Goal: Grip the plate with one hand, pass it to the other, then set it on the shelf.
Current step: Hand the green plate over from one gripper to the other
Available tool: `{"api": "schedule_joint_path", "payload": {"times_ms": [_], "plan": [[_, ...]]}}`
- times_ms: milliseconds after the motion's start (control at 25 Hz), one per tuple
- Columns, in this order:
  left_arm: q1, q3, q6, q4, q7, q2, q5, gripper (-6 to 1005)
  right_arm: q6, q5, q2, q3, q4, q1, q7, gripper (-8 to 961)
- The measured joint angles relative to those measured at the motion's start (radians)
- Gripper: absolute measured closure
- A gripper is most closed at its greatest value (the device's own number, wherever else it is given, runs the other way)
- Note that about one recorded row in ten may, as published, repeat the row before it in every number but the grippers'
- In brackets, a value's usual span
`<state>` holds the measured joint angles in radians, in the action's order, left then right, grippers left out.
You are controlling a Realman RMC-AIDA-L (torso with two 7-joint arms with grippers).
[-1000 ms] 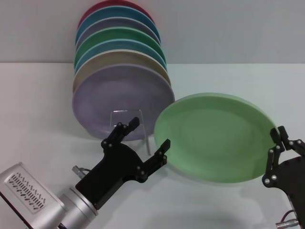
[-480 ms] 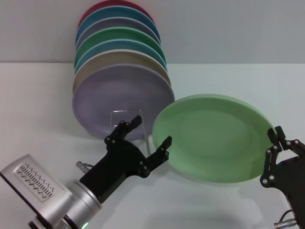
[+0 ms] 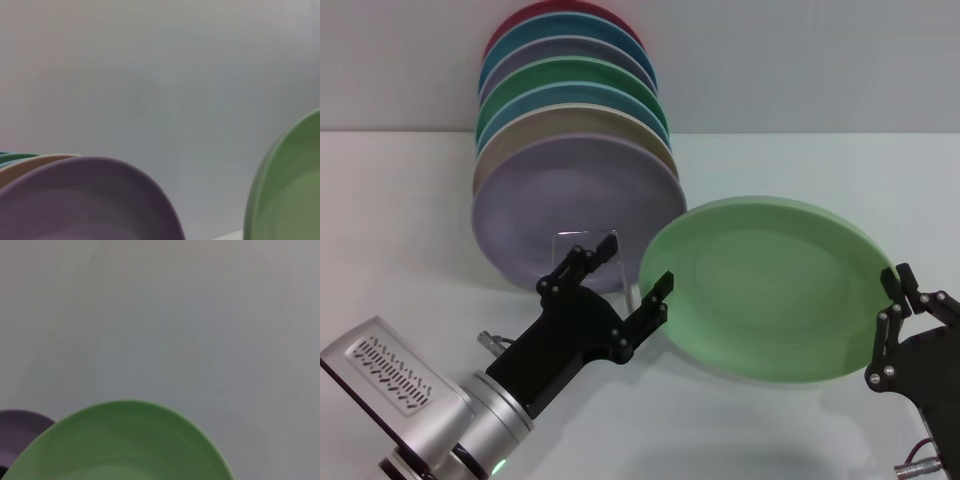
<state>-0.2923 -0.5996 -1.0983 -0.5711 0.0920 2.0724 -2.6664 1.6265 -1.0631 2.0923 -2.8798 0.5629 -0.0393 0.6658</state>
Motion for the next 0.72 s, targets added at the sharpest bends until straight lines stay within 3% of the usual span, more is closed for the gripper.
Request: {"api": "schedule_joint_path", "payload": {"times_ms": [240,720], "plan": [[0.002,0.004,0.0,0.0,-0.002,0.0,-0.004,374,-0.001,0.0,0.0,0.001,0.0,-0.002,0.0,934],[0.009,0.005,-0.002,0.001,-0.016,0.0,-0.006,610,-0.002,0.0,0.0,-0.001,0.002,-0.007,0.0,933]]}}
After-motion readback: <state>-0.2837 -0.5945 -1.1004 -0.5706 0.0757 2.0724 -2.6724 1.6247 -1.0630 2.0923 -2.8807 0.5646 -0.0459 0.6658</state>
